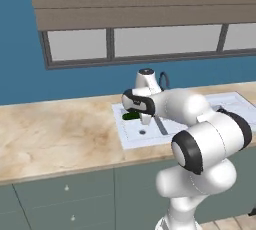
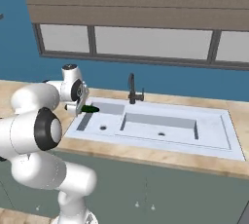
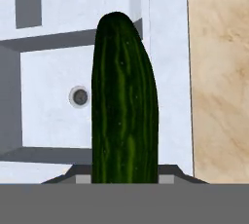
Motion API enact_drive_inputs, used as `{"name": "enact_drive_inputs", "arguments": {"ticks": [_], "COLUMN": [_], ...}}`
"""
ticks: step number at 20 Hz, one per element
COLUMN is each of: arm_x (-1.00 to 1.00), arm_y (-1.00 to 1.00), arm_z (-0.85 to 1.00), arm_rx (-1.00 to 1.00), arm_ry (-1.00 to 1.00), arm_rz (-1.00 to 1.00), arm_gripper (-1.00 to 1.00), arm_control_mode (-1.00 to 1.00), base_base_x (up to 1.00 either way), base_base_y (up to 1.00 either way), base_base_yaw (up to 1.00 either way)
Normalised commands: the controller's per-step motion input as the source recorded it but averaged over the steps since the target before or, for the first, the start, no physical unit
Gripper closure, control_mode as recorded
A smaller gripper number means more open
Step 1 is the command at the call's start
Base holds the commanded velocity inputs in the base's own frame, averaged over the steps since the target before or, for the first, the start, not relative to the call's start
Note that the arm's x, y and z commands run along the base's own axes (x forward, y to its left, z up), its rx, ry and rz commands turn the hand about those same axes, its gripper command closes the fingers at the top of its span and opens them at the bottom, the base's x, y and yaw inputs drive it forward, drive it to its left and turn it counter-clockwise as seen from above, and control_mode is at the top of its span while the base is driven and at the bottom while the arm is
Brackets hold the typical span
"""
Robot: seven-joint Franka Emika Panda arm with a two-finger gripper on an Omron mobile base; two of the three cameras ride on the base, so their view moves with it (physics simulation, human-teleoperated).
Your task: Place the two vegetables and bowl onto the tray for setting up a vegetable dip station.
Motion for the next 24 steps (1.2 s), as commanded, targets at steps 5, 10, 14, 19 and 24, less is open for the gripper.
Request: {"name": "enact_drive_inputs", "arguments": {"ticks": [5,10,14,19,24], "arm_x": [0.00,0.00,0.00,0.00,0.00], "arm_y": [0.00,0.00,0.00,0.00,0.00], "arm_z": [0.00,0.00,0.00,0.00,0.00], "arm_rx": [0.00,0.00,0.00,0.00,0.00], "arm_ry": [0.00,0.00,0.00,0.00,0.00], "arm_rz": [0.00,0.00,0.00,0.00,0.00], "arm_gripper": [1.00,1.00,1.00,1.00,1.00], "arm_control_mode": [1.00,1.00,1.00,1.00,1.00], "base_base_x": [0.32,0.38,0.18,-0.01,-0.02], "base_base_y": [-0.95,-0.93,-0.96,-1.00,-1.00], "base_base_yaw": [-0.05,-0.05,-0.08,-0.11,-0.11]}}
